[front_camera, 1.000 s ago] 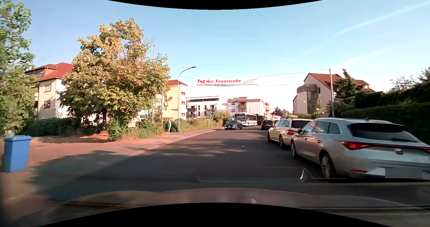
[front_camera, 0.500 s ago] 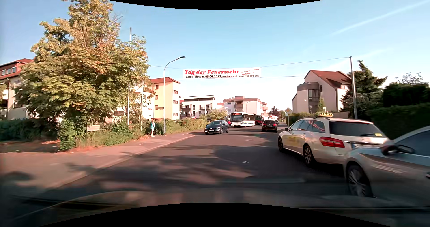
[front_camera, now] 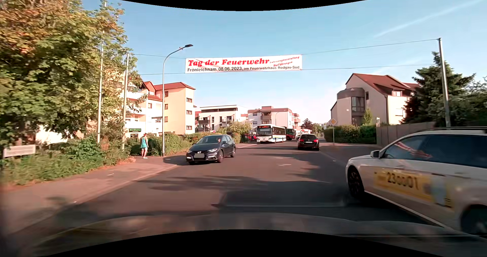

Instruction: Follow the waypoints while adhering to traffic rules and regulations

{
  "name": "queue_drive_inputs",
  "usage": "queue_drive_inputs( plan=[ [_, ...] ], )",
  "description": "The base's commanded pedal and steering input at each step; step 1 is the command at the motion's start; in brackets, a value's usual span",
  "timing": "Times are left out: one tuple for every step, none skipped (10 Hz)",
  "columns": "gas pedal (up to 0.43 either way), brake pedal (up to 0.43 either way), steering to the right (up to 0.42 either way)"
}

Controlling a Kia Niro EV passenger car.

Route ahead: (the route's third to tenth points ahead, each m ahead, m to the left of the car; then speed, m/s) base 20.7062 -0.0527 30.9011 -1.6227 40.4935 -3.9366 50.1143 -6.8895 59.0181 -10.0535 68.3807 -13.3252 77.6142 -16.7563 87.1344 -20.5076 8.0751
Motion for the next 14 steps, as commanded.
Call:
queue_drive_inputs(
  plan=[
    [0.039, 0.000, 0.021],
    [0.039, 0.000, 0.021],
    [0.039, 0.000, 0.021],
    [0.039, 0.000, 0.022],
    [0.039, 0.000, 0.022],
    [0.039, 0.000, 0.022],
    [0.020, 0.000, 0.022],
    [0.020, 0.000, 0.023],
    [0.008, 0.000, 0.023],
    [0.000, 0.000, 0.023],
    [0.000, 0.000, 0.025],
    [0.000, 0.000, 0.029],
    [0.000, 0.000, 0.033],
    [0.000, 0.000, 0.034]
  ],
)
